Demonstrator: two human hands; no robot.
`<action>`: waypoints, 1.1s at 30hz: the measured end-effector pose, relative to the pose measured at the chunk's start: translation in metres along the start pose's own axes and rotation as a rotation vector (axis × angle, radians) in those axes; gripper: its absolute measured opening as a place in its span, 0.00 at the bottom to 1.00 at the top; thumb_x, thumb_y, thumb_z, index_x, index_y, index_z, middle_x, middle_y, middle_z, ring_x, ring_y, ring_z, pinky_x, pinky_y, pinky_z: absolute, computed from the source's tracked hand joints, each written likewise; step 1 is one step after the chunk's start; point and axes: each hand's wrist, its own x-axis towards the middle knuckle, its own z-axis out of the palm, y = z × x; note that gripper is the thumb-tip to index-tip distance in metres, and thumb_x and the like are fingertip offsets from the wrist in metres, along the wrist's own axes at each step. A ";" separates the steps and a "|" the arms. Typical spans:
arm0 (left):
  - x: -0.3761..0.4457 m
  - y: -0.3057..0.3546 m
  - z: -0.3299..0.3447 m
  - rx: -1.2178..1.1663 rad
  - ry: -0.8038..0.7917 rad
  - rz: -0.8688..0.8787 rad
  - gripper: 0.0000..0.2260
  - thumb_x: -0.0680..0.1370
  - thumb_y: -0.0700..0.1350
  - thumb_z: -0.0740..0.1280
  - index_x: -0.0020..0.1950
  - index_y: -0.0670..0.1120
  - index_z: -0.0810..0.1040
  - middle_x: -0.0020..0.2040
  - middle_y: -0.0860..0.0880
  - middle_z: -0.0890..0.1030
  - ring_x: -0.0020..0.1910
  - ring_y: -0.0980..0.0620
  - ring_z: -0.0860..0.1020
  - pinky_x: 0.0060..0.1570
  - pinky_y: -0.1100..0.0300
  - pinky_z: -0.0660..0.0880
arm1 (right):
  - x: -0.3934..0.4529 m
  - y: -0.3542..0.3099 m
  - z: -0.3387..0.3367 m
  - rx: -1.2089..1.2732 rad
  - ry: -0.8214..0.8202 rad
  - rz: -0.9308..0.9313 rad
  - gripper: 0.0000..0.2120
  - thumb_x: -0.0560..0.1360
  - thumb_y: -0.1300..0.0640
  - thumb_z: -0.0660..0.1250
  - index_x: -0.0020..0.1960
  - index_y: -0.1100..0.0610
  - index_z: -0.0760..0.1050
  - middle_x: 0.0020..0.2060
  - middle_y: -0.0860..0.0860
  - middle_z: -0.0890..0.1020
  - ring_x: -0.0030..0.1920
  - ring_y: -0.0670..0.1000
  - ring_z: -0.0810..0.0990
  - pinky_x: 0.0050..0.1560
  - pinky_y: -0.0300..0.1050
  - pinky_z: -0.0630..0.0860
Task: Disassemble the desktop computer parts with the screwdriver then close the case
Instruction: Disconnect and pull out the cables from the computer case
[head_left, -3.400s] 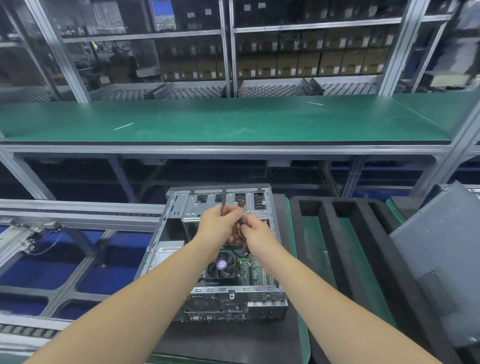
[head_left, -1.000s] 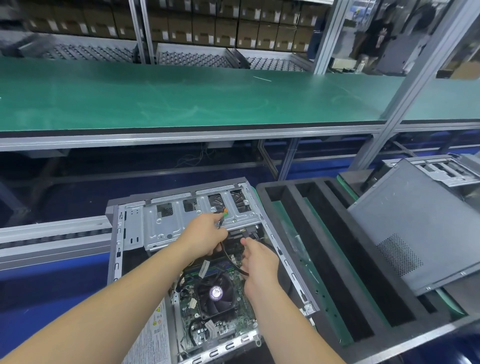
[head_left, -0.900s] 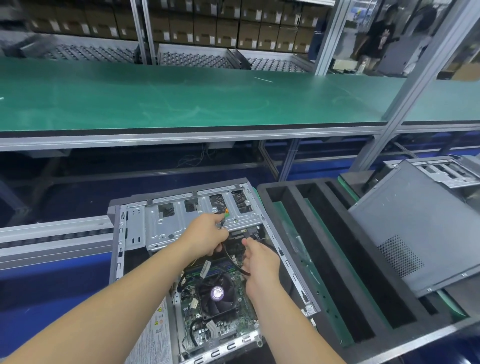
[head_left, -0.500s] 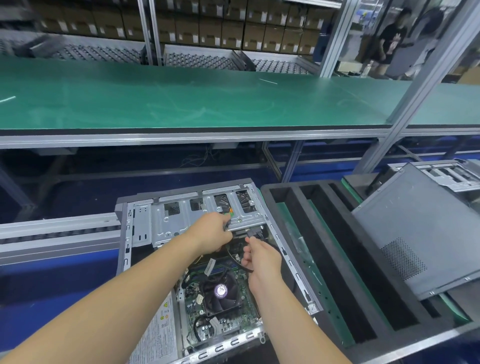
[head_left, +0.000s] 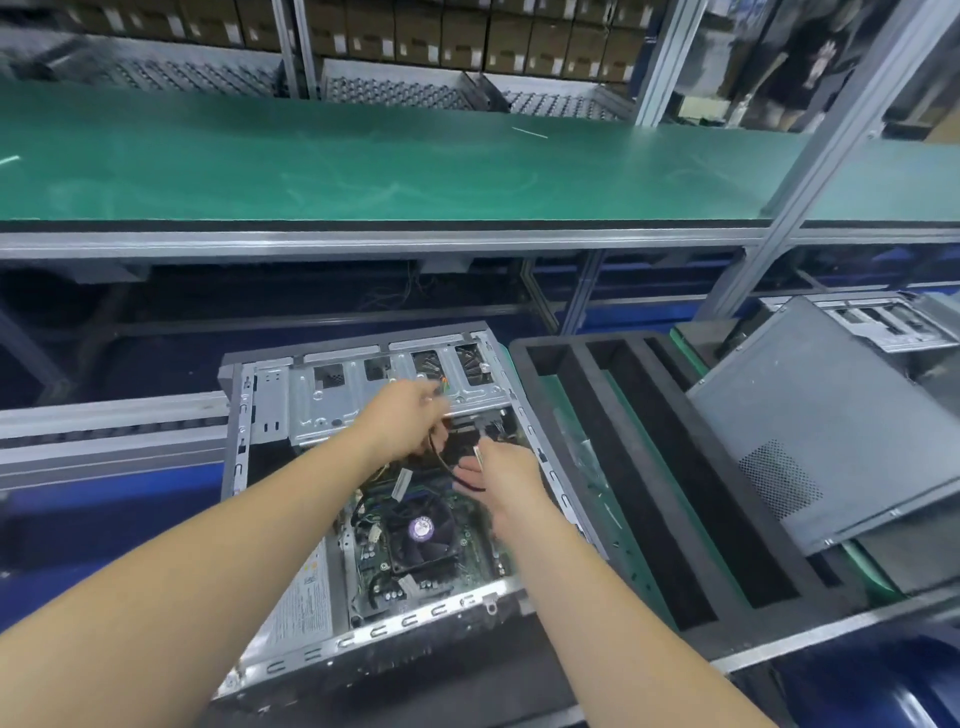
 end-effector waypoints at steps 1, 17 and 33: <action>-0.004 0.000 0.003 -0.190 0.081 -0.003 0.14 0.85 0.46 0.60 0.68 0.42 0.75 0.36 0.47 0.85 0.35 0.46 0.85 0.42 0.48 0.82 | -0.006 -0.003 -0.007 -0.144 -0.030 -0.014 0.10 0.84 0.59 0.61 0.58 0.63 0.78 0.51 0.62 0.85 0.49 0.57 0.86 0.50 0.54 0.86; -0.053 0.026 0.069 1.143 -0.532 0.149 0.16 0.86 0.47 0.58 0.71 0.42 0.74 0.61 0.45 0.80 0.54 0.45 0.79 0.53 0.50 0.77 | 0.023 -0.031 -0.080 -1.023 0.029 -0.551 0.14 0.88 0.50 0.49 0.55 0.58 0.68 0.52 0.59 0.80 0.47 0.60 0.74 0.46 0.52 0.68; 0.001 -0.004 0.146 1.690 -0.350 0.507 0.17 0.84 0.43 0.56 0.70 0.42 0.75 0.66 0.41 0.77 0.65 0.41 0.75 0.64 0.47 0.73 | 0.028 -0.027 -0.081 -1.000 0.026 -0.557 0.16 0.88 0.50 0.48 0.59 0.57 0.71 0.47 0.54 0.78 0.49 0.60 0.79 0.51 0.56 0.78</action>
